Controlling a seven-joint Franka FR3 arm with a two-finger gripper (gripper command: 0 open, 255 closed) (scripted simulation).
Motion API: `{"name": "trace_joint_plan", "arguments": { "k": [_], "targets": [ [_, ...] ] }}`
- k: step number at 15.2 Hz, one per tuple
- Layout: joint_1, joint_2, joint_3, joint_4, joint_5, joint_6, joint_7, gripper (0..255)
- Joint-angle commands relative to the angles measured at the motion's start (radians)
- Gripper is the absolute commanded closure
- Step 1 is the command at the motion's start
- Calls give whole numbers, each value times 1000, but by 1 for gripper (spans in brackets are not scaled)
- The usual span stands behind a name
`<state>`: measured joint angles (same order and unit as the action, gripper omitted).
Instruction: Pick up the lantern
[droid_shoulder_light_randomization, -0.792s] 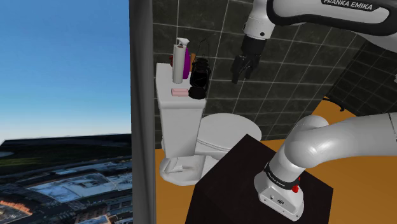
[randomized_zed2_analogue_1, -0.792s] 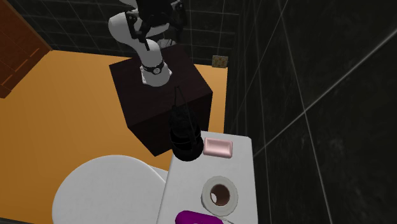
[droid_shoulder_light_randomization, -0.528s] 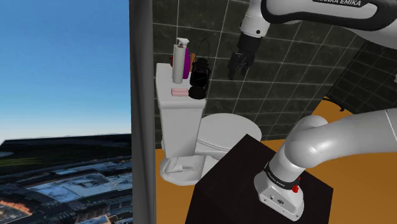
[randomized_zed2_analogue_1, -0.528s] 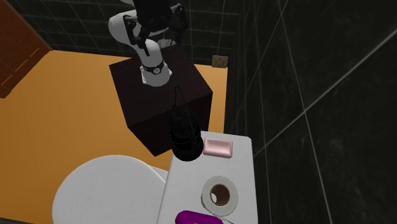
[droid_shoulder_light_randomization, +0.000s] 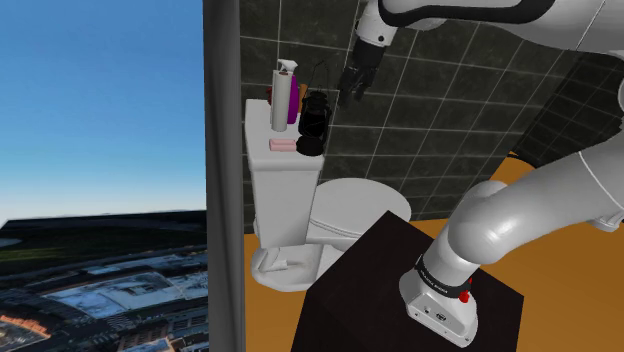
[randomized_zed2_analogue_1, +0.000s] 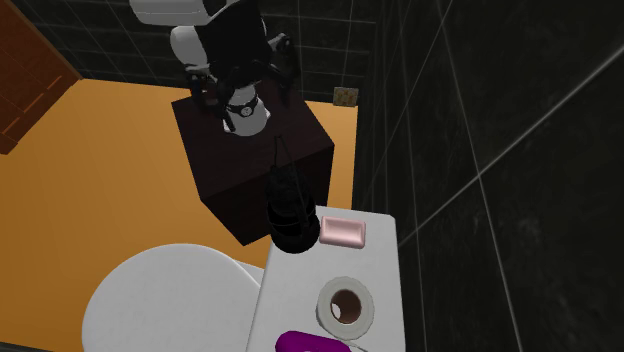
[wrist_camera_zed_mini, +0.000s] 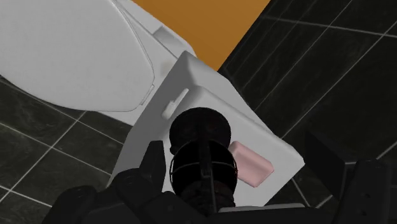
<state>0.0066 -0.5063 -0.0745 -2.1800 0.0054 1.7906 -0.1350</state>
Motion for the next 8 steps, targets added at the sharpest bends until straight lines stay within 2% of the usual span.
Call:
{"name": "trace_joint_plan", "arguments": {
  "k": [1,5,8],
  "targets": [
    [8,70,-14,60,6,33,-38,0],
    [19,180,-40,166,24,72,-107,0],
    [18,176,-40,122,24,112,-109,0]
  ]
}}
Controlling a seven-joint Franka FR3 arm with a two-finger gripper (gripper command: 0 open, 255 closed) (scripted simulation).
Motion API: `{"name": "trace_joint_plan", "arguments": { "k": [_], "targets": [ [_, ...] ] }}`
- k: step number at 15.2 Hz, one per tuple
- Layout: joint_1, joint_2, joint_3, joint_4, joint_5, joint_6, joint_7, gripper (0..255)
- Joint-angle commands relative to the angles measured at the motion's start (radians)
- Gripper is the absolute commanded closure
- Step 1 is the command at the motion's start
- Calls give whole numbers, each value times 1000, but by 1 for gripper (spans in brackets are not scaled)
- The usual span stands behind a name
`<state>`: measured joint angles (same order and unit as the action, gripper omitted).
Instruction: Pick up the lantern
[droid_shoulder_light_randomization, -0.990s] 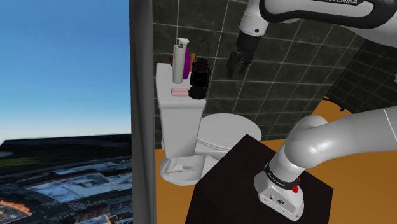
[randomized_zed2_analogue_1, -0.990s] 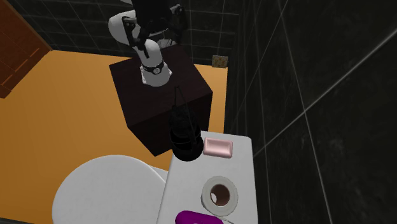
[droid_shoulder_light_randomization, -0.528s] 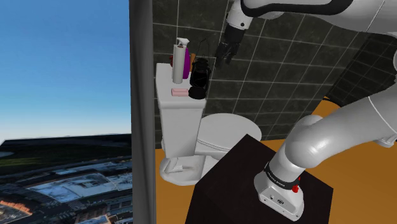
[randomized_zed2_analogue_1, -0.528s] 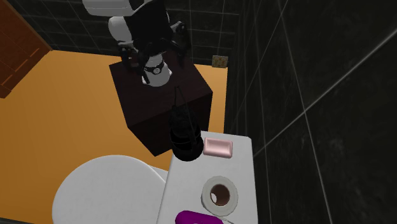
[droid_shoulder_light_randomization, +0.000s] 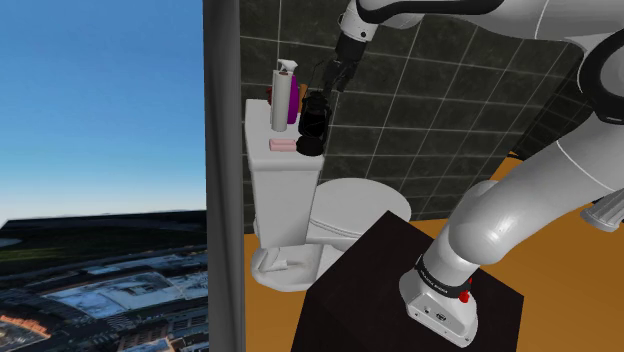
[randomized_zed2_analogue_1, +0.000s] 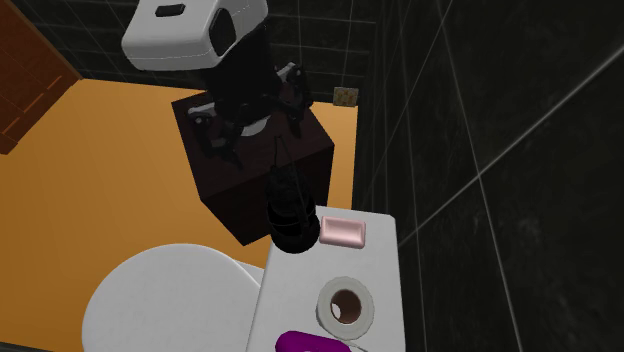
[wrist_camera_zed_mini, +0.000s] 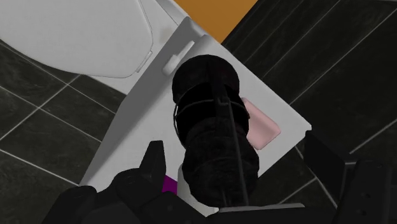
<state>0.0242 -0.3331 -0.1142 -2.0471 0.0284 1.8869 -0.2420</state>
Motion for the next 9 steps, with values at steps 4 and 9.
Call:
{"name": "trace_joint_plan", "arguments": {
  "k": [4,9],
  "targets": [
    [0,1,-1,-74,1,77,-5,0],
    [0,1,-1,-73,1,76,-6,255]
  ]
}}
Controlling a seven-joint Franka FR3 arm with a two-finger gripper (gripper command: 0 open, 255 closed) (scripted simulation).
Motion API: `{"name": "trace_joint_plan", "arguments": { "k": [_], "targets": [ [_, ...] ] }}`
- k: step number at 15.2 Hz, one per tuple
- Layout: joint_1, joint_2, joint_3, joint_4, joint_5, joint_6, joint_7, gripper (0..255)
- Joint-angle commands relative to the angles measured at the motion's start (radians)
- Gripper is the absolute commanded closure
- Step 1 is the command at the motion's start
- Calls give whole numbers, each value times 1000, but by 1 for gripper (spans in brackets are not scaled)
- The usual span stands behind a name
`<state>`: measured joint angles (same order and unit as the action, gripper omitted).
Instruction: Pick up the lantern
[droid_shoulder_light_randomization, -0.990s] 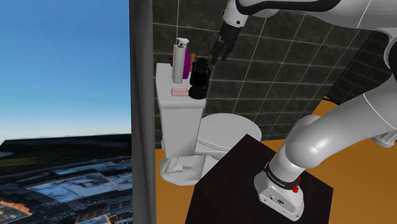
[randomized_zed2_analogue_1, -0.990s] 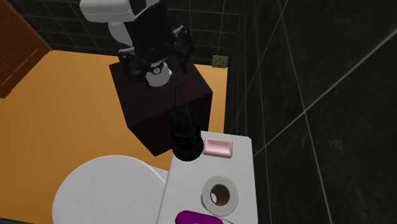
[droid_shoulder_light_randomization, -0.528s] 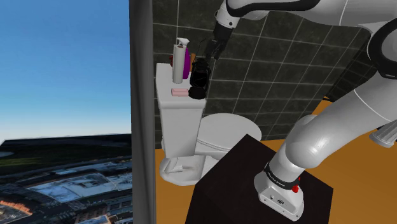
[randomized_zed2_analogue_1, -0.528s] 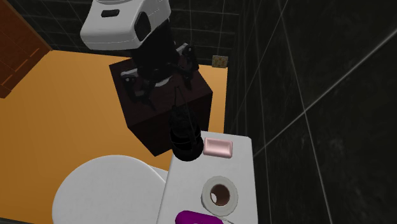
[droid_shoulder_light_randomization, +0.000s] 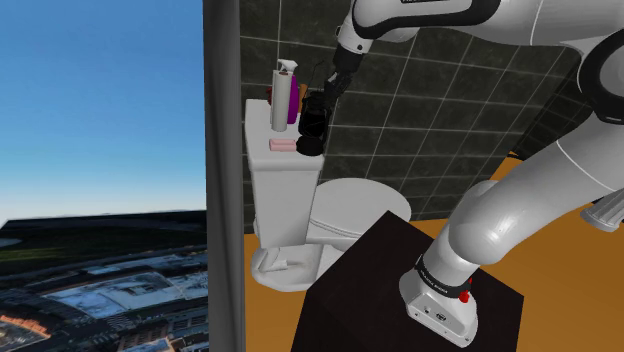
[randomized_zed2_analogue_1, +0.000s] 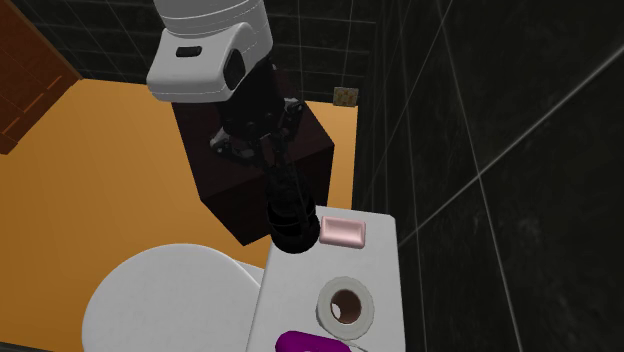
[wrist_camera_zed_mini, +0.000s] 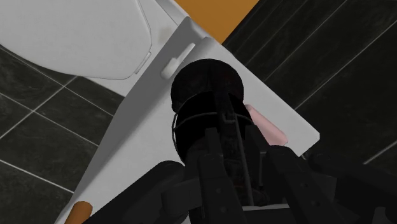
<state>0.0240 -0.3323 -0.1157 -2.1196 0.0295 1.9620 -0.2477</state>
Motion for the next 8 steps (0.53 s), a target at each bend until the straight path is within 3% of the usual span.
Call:
{"name": "trace_joint_plan", "arguments": {
  "k": [1,8],
  "targets": [
    [0,0,0,-1,0,1,0,255],
    [0,0,1,12,0,-12,2,255]
  ]
}}
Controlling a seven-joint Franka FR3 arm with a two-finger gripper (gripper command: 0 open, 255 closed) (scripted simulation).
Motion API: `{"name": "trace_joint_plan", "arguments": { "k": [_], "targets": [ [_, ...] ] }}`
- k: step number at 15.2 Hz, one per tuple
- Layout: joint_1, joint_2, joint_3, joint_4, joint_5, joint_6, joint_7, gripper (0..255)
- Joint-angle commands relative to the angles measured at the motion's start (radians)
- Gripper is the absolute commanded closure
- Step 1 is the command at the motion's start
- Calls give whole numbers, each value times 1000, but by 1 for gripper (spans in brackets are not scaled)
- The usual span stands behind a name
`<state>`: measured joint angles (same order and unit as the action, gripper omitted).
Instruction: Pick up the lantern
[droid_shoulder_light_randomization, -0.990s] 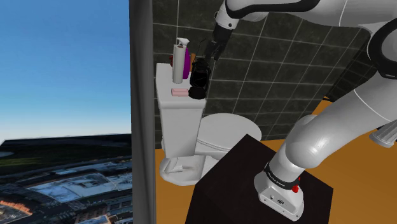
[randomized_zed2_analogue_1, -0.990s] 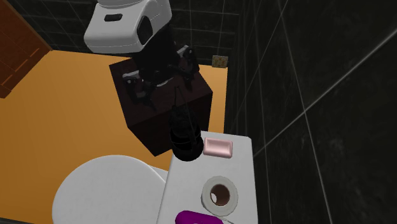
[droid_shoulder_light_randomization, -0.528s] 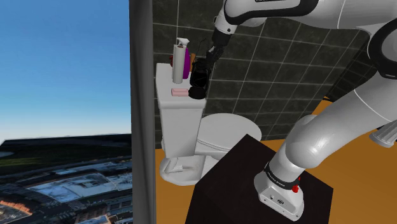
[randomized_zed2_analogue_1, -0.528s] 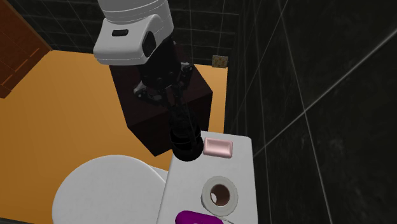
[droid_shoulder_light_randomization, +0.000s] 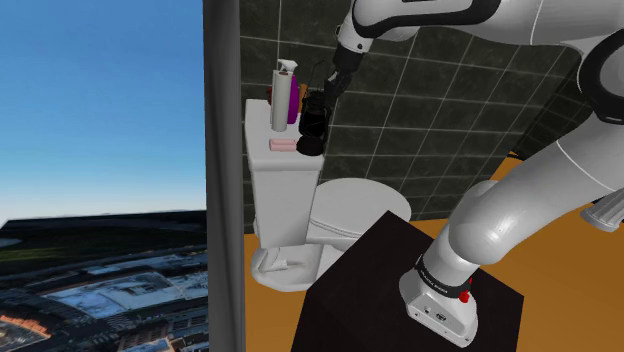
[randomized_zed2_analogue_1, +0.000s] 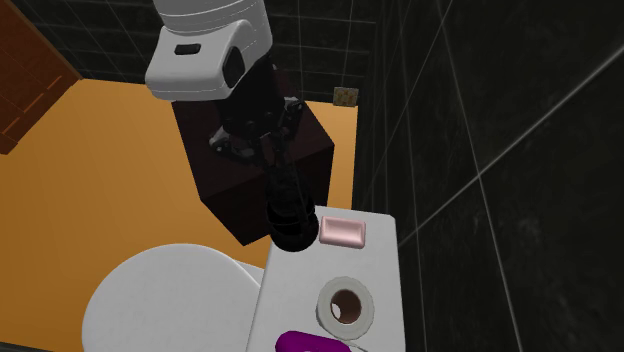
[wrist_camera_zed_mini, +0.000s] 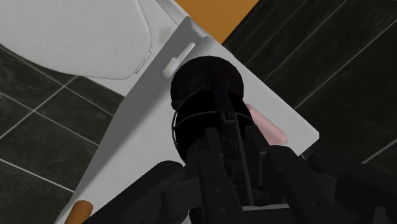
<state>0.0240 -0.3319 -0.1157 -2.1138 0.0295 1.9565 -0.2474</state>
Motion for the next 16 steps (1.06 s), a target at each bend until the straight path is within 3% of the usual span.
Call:
{"name": "trace_joint_plan", "arguments": {
  "k": [1,16],
  "targets": [
    [0,0,1,20,0,-20,2,255],
    [3,23,2,219,1,-196,9,255]
  ]
}}
